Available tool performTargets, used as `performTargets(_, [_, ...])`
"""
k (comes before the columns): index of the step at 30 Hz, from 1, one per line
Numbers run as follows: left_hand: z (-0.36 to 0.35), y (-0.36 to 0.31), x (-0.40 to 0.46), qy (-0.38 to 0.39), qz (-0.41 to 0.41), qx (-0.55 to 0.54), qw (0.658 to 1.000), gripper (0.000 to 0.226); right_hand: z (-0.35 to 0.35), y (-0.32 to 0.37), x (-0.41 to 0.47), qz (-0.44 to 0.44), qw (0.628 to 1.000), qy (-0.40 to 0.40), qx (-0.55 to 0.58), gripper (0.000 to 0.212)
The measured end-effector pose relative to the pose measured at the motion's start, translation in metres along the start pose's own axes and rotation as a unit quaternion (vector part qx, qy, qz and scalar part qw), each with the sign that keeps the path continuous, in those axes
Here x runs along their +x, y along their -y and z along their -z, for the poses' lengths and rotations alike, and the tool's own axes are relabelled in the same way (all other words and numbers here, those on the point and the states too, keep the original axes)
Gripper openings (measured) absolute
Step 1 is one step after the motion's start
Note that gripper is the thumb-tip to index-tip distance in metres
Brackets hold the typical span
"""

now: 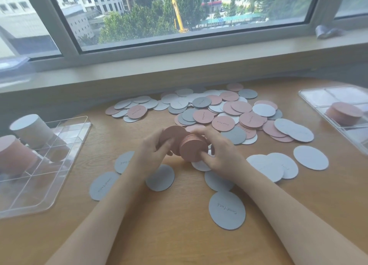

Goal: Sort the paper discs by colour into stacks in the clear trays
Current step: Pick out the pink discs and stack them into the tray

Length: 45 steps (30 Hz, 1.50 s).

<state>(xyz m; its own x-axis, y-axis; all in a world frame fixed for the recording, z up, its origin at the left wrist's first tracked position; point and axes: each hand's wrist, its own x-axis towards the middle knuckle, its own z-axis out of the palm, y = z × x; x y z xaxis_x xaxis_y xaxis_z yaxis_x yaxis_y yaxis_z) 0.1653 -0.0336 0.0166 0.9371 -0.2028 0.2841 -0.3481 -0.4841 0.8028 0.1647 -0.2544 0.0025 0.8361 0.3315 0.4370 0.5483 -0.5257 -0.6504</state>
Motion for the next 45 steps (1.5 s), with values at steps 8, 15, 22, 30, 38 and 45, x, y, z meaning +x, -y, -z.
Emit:
performTargets(8, [-0.006, -0.006, -0.01, 0.022, -0.016, 0.004, 1.0, 0.025, -0.002, -0.004, -0.001, 0.008, 1.0, 0.013, 0.01, 0.052])
performTargets(15, [-0.013, 0.004, -0.008, 0.085, -0.076, 0.105, 0.988, 0.036, 0.0, -0.004, 0.002, 0.048, 0.999, 0.0, 0.021, 0.048])
performTargets(22, [-0.013, 0.001, -0.01, 0.048, -0.052, 0.089, 0.994, 0.034, -0.001, -0.003, 0.002, 0.038, 0.999, 0.011, 0.008, 0.035])
performTargets(30, [-0.011, -0.002, -0.011, 0.044, -0.051, 0.082, 0.994, 0.032, 0.009, 0.001, 0.008, -0.082, 0.994, -0.067, 0.017, 0.029])
performTargets(38, [-0.009, 0.001, -0.01, 0.052, -0.047, 0.094, 0.993, 0.026, 0.012, -0.019, 0.049, -0.099, 0.967, 0.1, -0.211, 0.038])
performTargets(45, [-0.009, 0.007, -0.008, 0.058, -0.043, 0.088, 0.993, 0.025, 0.001, -0.03, 0.044, -0.027, 0.961, 0.046, -0.273, 0.025])
